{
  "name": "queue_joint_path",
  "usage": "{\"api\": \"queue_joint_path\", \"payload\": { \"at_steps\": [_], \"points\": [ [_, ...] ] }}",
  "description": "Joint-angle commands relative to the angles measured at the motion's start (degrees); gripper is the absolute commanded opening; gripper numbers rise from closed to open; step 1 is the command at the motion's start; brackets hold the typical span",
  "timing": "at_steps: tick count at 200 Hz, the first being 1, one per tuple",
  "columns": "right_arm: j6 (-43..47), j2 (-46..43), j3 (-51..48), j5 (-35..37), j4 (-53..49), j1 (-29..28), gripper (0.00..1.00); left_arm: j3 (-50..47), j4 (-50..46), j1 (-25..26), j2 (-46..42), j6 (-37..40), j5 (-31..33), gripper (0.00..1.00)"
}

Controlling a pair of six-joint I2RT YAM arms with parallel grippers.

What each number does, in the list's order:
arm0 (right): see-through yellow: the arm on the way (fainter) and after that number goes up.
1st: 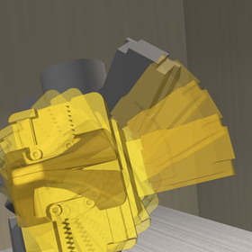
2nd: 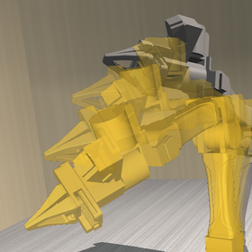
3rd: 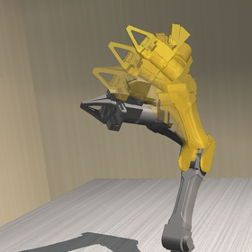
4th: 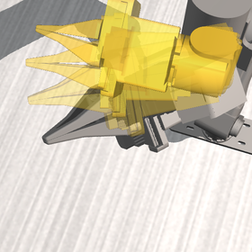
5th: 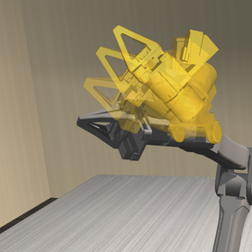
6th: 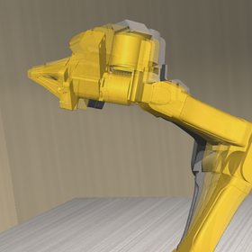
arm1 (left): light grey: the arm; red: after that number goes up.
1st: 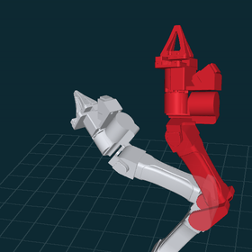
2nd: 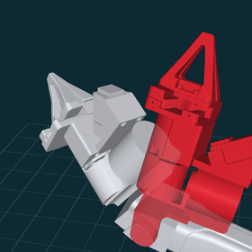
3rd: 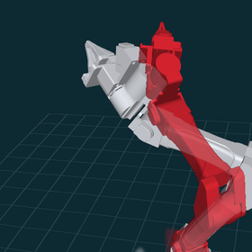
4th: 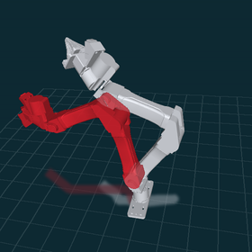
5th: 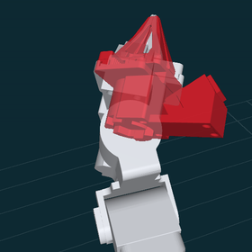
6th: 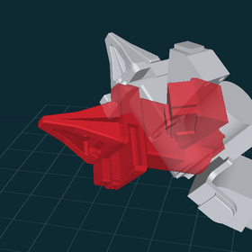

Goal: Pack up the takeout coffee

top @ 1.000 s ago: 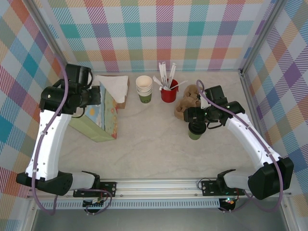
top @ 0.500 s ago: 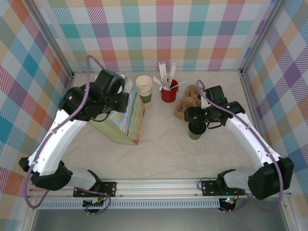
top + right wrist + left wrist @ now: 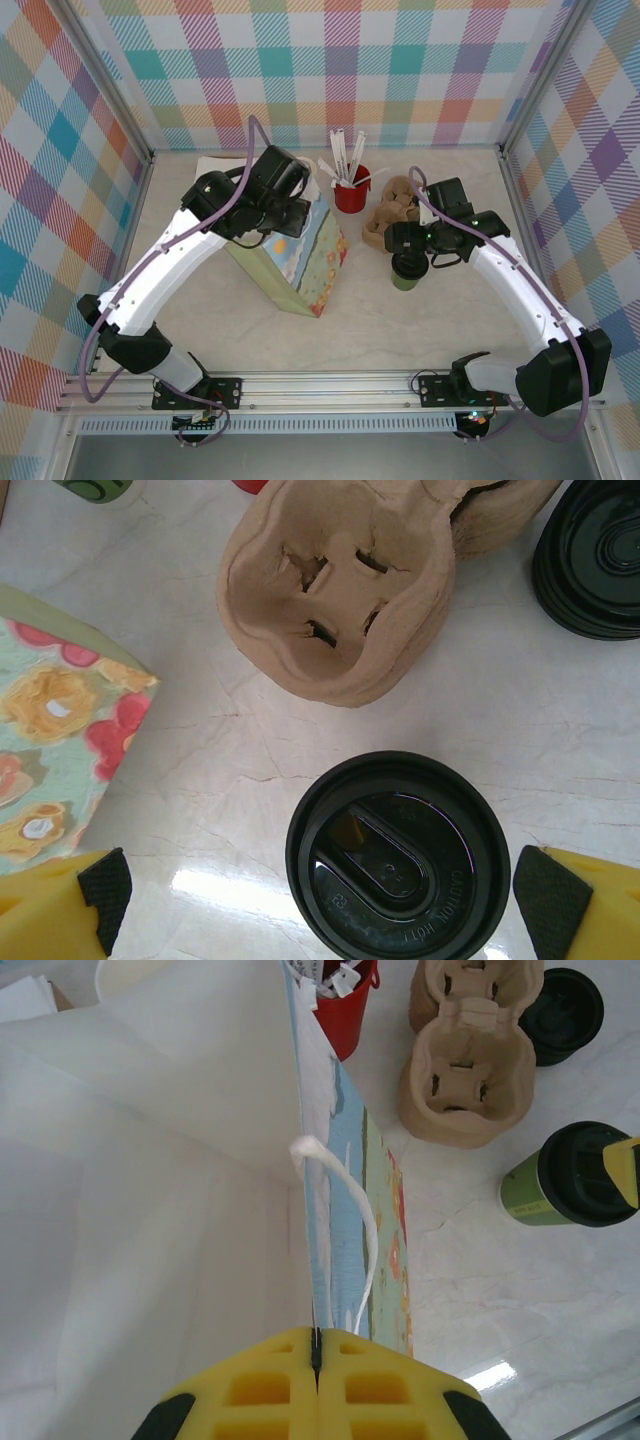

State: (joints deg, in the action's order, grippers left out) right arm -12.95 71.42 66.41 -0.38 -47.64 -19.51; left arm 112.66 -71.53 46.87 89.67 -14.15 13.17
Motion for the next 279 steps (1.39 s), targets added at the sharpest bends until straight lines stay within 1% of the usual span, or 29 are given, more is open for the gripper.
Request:
{"api": "queue_joint_path", "payload": {
  "at_steps": [1, 41, 66, 89, 97, 108, 116, 129, 146, 160, 187, 218, 241, 264, 279],
  "points": [
    [0.6, -1.3, 0.0, 1.0, -0.9, 0.3, 1.00, -0.2, 3.1, 0.9, 1.3, -0.1, -1.4, 0.00],
    [0.5, -1.4, -0.2, 2.3, -1.2, 0.3, 1.00, -1.3, 4.7, 0.9, 3.7, 0.3, -2.6, 0.00],
    [-0.1, -1.4, -0.6, 2.0, -0.5, 0.6, 1.00, -3.7, 7.2, 0.9, 3.9, 0.2, -5.7, 0.14],
    [-1.0, -1.6, -1.1, -1.6, 0.8, 2.4, 1.00, -3.7, 7.4, 0.9, 4.0, 0.1, -6.3, 0.28],
    [-1.5, -1.6, -1.4, -3.8, 1.6, 3.6, 0.99, -3.5, 7.5, 0.9, 3.8, 0.1, -6.4, 0.34],
    [-2.3, -1.8, -2.0, -7.7, 3.0, 5.6, 0.96, -3.3, 7.6, 0.9, 3.2, 0.4, -6.4, 0.38],
    [-3.0, -1.7, -2.4, -10.9, 4.0, 7.2, 0.93, -3.1, 7.7, 0.9, 2.6, 0.5, -6.3, 0.42],
    [-4.4, -1.4, -3.1, -15.9, 5.8, 9.7, 0.88, -2.8, 7.9, 0.9, 1.5, 0.5, -6.0, 0.53],
    [-6.3, -0.1, -3.7, -21.9, 7.8, 12.8, 0.82, -2.9, 8.5, 0.9, -0.3, 0.5, -5.9, 0.61],
    [-7.7, 1.6, -3.9, -25.9, 9.2, 15.4, 0.75, -3.4, 9.4, 0.9, -2.2, 0.4, -4.9, 0.65],
    [-9.7, 5.2, -3.4, -29.8, 11.9, 18.2, 0.66, -6.7, 12.1, 0.9, -6.8, 0.2, -2.1, 0.71],
    [-9.5, 10.5, -0.4, -29.0, 12.0, 18.9, 0.62, -12.4, 15.9, 0.9, -12.6, -0.2, 1.8, 0.78],
    [-9.1, 14.7, 1.4, -28.1, 11.8, 18.9, 0.59, -15.4, 16.9, 0.9, -16.1, -0.4, 4.1, 0.83],
    [-9.1, 18.5, 2.9, -29.6, 12.6, 18.9, 0.55, -17.3, 16.9, 0.9, -18.3, -0.7, 6.3, 0.85],
    [-9.2, 20.5, 3.9, -30.3, 12.9, 18.9, 0.54, -18.3, 16.9, 0.9, -19.4, -0.9, 7.2, 0.87]
  ]
}}
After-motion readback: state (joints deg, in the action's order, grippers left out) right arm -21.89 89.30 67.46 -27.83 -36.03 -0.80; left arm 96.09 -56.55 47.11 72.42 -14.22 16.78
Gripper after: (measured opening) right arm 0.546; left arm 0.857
